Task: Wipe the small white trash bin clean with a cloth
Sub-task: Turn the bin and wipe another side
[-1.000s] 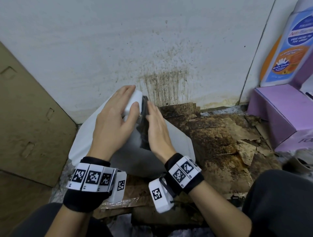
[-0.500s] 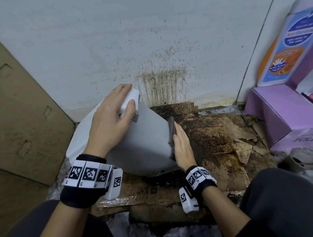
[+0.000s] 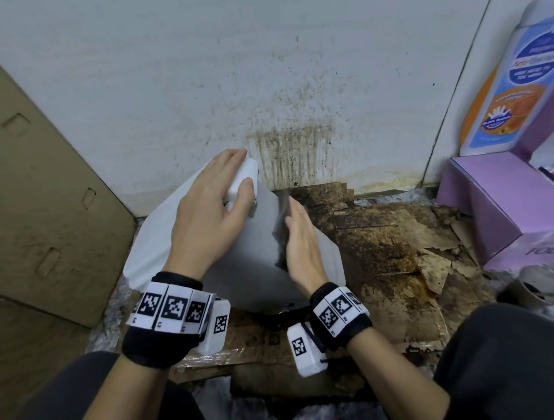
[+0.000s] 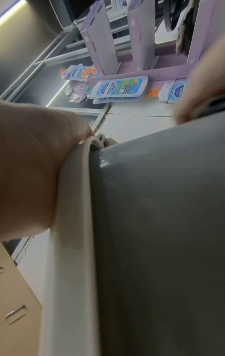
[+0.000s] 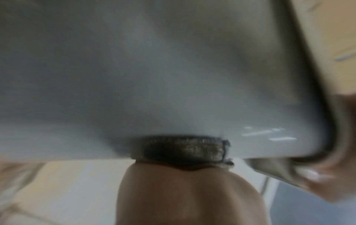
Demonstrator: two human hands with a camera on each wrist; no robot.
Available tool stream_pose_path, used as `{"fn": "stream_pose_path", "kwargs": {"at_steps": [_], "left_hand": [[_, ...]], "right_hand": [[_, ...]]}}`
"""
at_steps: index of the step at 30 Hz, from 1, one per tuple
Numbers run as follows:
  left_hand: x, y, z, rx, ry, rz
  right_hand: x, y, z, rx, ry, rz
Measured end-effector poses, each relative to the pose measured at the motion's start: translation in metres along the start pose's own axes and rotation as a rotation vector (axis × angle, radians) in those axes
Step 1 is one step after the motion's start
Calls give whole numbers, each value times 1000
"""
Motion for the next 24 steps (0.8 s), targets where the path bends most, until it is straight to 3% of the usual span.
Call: {"fn": "stream_pose_path", "kwargs": {"at_steps": [5, 9, 13, 19, 24], "left_hand": [[1, -4, 2, 12, 3, -1], [2, -4, 5, 0, 2, 11], [0, -3, 4, 8, -13, 26], [1, -3, 4, 17, -37, 7], [-2, -2, 1, 7, -40, 16]], "right_hand": [[-20, -6, 46, 86, 123, 149], [-14, -9, 26, 232, -16, 88], [3, -8, -13, 233, -99, 62], [35, -20, -99, 38, -146, -16], [42, -24, -126, -174, -37, -60]]}}
Point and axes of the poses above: each hand's wrist, its own y-axis towards the middle knuckle, its own x-axis out of the back of the hand, z = x × y, the point moved 1 cm from there along y, towards the middle knuckle, and after that the axes turned 6 degrees about -x, right-handed, at the moved point
